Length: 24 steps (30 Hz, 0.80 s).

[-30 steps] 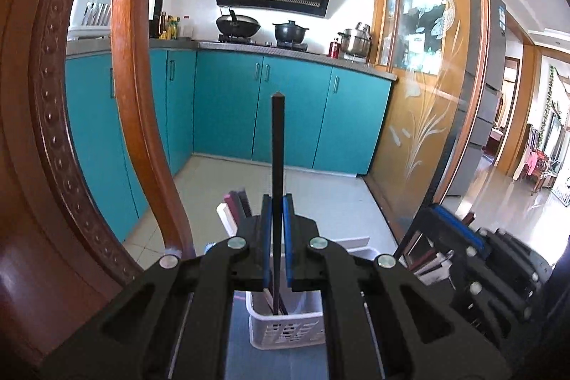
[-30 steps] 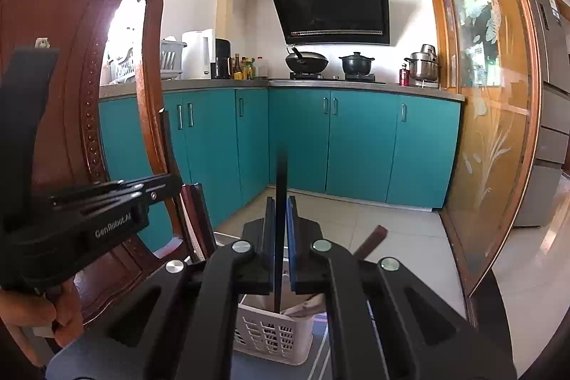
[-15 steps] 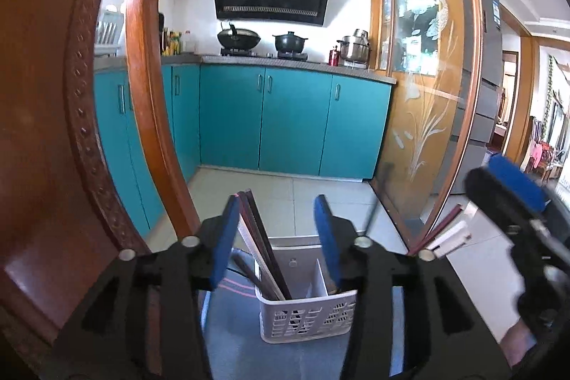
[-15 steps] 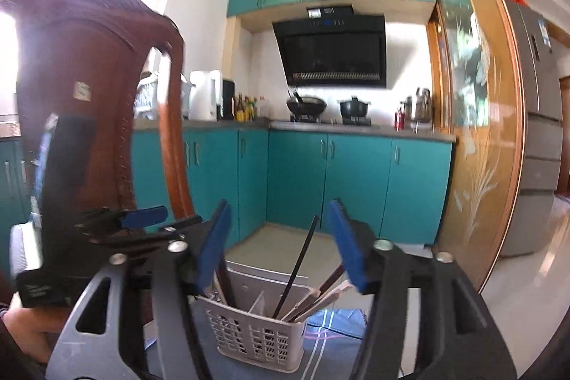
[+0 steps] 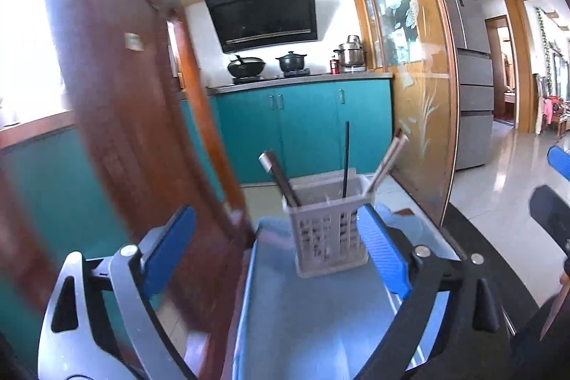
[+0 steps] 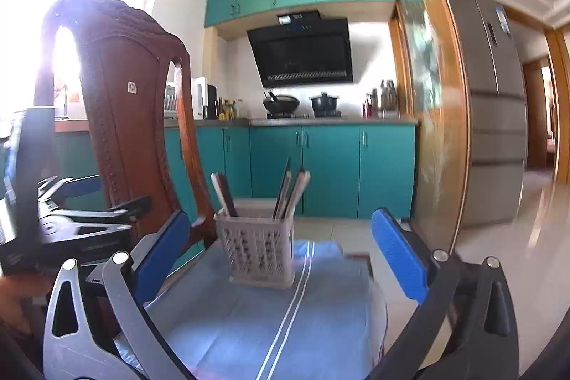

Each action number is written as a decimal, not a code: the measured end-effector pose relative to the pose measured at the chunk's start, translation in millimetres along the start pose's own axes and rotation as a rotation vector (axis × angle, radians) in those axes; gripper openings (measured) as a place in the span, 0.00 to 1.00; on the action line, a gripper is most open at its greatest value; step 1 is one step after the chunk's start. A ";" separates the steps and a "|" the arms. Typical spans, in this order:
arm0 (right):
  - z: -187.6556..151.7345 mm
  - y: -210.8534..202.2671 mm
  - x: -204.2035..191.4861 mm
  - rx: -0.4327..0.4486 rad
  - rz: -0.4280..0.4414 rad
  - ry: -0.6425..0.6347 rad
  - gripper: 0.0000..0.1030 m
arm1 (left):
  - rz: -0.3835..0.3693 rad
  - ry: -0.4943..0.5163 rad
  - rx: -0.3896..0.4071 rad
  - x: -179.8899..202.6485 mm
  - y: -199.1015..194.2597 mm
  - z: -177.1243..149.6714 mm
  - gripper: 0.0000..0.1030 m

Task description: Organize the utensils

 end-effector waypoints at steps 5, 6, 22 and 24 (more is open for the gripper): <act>-1.8 -28.5 1.7 -0.040 -0.022 0.011 0.97 | 0.003 -0.051 0.014 -3.0 -56.6 -14.5 0.97; 0.5 -30.7 1.4 -0.036 -0.030 0.007 0.97 | -0.001 -0.049 0.017 -1.9 -66.3 -16.0 0.97; 15.6 -89.2 -6.6 0.046 -0.116 -0.072 0.97 | 0.026 -0.075 0.053 2.3 -134.0 -5.8 0.97; 16.8 -91.9 -4.7 0.049 -0.115 -0.071 0.97 | 0.016 -0.077 0.053 3.2 -136.4 -4.1 0.97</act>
Point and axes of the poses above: each gripper's, at about its wrist camera, not at the fingertips, and y roughly the way its jaws point, x to its right, z to its top, the point moved 8 cm from there along y, roughly the way its jaws point, and after that the axes turned 1 degree about -y, right-handed, at the moved point
